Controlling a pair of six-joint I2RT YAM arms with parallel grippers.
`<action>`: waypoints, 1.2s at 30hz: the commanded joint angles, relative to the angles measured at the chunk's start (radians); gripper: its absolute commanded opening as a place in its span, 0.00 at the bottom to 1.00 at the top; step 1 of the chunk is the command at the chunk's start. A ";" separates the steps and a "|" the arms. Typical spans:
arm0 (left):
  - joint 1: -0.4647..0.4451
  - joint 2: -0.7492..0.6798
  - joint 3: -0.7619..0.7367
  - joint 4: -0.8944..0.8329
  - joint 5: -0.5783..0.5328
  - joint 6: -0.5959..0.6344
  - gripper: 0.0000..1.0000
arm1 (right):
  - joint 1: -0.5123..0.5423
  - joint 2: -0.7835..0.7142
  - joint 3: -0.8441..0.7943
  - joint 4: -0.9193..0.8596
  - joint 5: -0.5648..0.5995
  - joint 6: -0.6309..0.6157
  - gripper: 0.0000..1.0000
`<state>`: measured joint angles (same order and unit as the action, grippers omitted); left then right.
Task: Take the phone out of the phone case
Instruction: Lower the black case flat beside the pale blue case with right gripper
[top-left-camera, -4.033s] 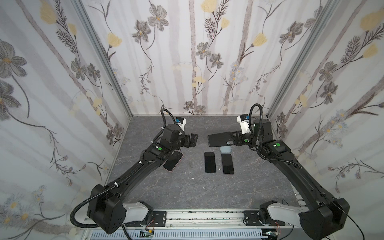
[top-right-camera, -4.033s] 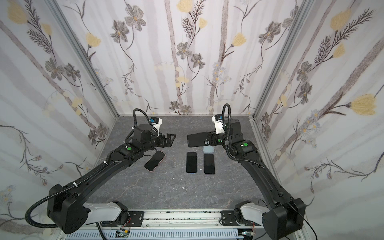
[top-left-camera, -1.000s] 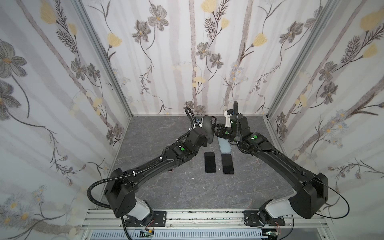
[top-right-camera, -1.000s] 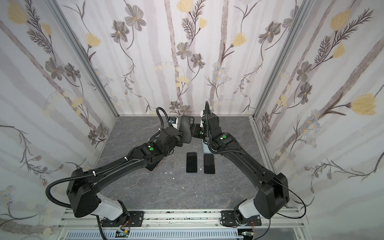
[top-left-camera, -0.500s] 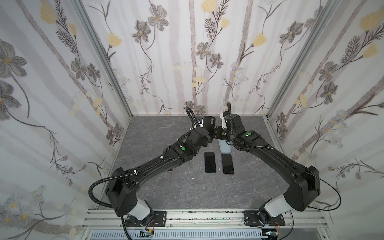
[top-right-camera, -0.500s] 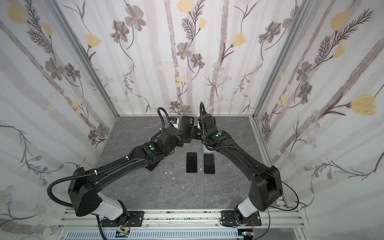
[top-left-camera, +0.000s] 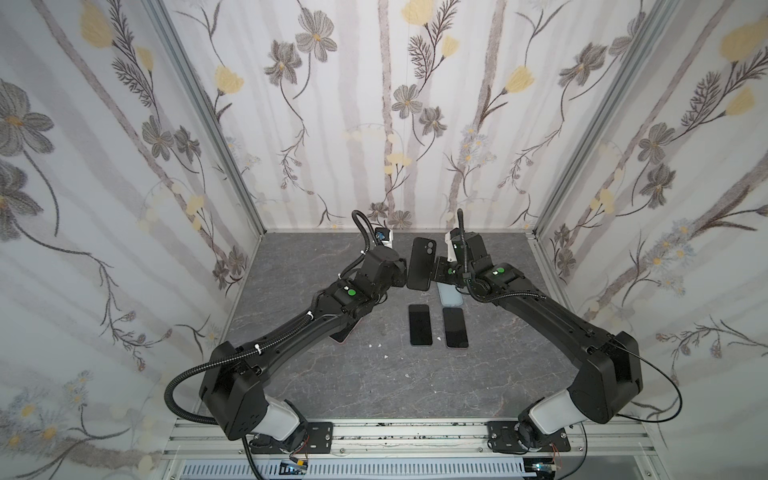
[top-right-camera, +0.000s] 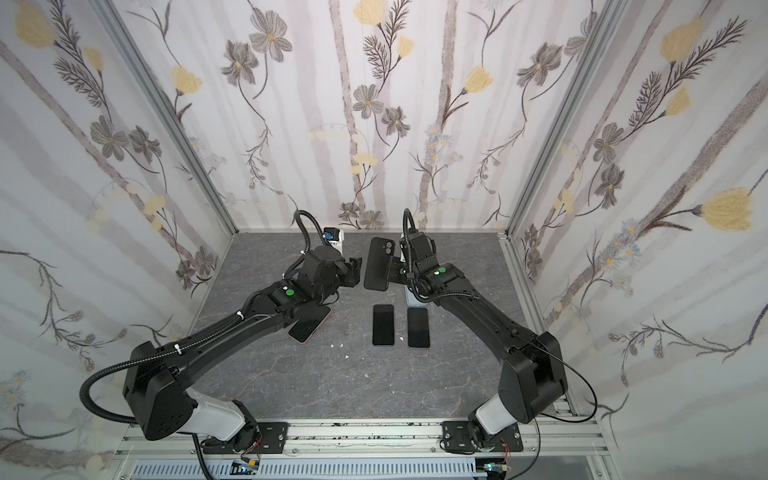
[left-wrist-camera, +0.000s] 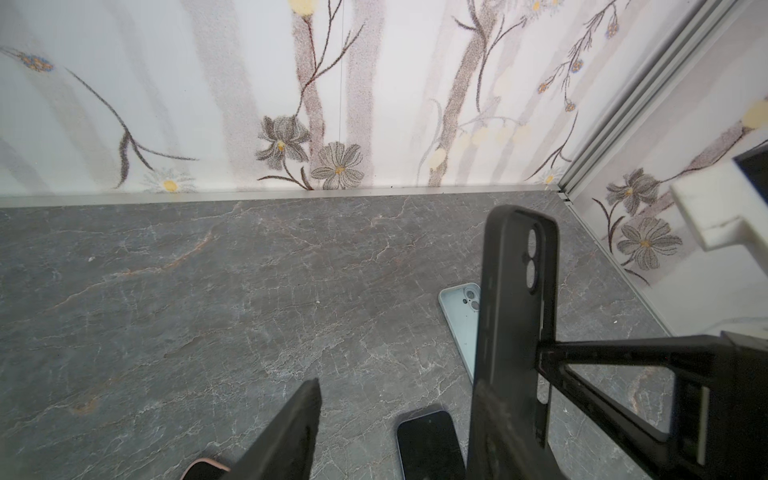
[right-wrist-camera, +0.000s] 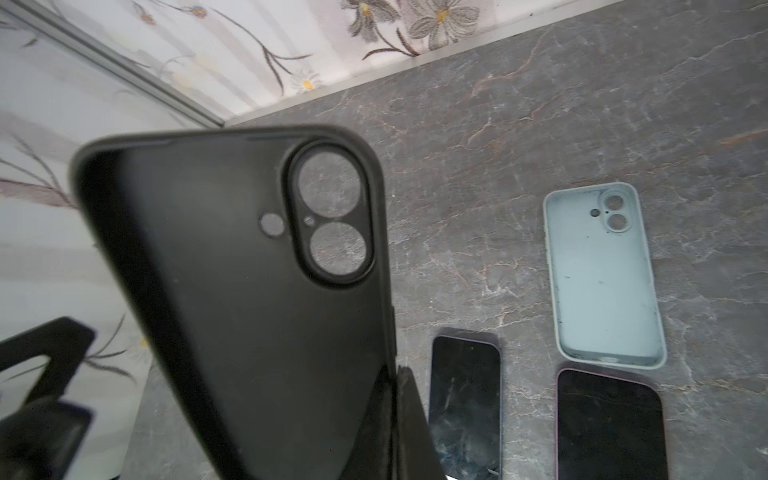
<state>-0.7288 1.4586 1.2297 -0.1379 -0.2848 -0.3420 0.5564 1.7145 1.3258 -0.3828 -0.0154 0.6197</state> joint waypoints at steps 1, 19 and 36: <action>0.055 -0.016 -0.023 0.044 0.108 -0.049 0.70 | 0.001 0.053 0.038 -0.060 0.063 -0.034 0.00; 0.259 0.081 -0.291 0.434 0.573 -0.324 1.00 | -0.101 0.468 0.376 -0.265 -0.022 -0.099 0.00; 0.262 0.149 -0.337 0.440 0.553 -0.318 1.00 | -0.100 0.719 0.626 -0.414 0.041 -0.120 0.00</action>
<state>-0.4675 1.6001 0.8948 0.2573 0.2630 -0.6540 0.4572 2.4104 1.9255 -0.7776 0.0074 0.5098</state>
